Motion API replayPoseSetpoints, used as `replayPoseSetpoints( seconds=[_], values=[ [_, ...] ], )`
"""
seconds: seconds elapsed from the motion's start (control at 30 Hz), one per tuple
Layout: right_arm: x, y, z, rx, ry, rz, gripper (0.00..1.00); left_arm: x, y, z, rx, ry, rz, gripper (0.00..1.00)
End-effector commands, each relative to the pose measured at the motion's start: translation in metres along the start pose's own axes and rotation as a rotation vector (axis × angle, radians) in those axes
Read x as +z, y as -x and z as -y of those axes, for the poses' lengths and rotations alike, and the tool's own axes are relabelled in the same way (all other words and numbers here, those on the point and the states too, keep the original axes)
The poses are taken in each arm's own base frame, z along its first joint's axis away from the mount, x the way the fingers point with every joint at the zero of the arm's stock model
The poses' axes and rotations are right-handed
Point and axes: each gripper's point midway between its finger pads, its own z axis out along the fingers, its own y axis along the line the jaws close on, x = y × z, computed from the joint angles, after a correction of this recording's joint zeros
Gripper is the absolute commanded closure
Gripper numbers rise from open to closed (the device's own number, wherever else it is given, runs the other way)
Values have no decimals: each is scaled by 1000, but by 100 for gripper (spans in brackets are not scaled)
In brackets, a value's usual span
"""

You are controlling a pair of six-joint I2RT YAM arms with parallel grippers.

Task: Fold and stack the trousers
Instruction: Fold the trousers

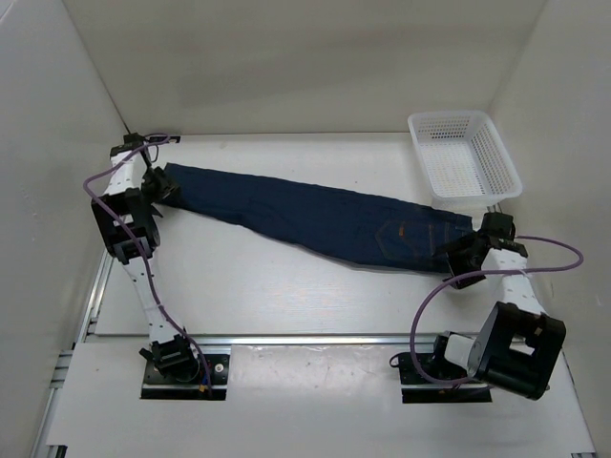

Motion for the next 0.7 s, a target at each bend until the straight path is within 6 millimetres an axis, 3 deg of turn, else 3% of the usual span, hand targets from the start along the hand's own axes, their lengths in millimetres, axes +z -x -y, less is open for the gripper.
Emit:
replayPoseSetpoints(
  seconds=[0.0, 0.1, 0.2, 0.33, 0.37, 0.43, 0.47, 0.5, 0.57, 0.6, 0.63, 0.67],
  values=[
    [6, 1, 1, -4, 8, -20, 28, -4, 11, 19, 2, -31, 35, 24],
    [11, 10, 8, 11, -18, -2, 28, 11, 9, 20, -7, -28, 11, 26],
    [16, 17, 10, 19, -33, 20, 28, 19, 12, 20, -7, -18, 11, 35],
    [24, 27, 8, 34, -37, 57, 30, 23, 15, 30, -8, -38, 15, 70],
    [25, 34, 3, 30, -21, 86, 31, 29, 13, 29, -8, -33, 4, 86],
    [32, 40, 7, 33, -52, 97, 37, 26, 15, 32, -7, -47, 8, 90],
    [35, 40, 10, 45, -74, 100, 42, 26, 15, 32, -7, -47, 8, 90],
    [38, 41, 15, 47, -98, 104, 61, 26, 15, 32, -7, -47, 8, 90],
    [41, 44, 15, 67, -111, 105, 78, 22, 17, 34, -17, -52, 16, 90],
    [41, 43, 18, 68, -127, 105, 93, 17, 19, 35, -17, -58, 27, 90],
    [38, 46, 17, 67, -123, 123, 99, 13, 22, 33, -17, -50, 42, 90],
    [35, 48, 21, 75, -134, 135, 99, 11, 22, 30, -18, -32, 50, 90]
  ],
)
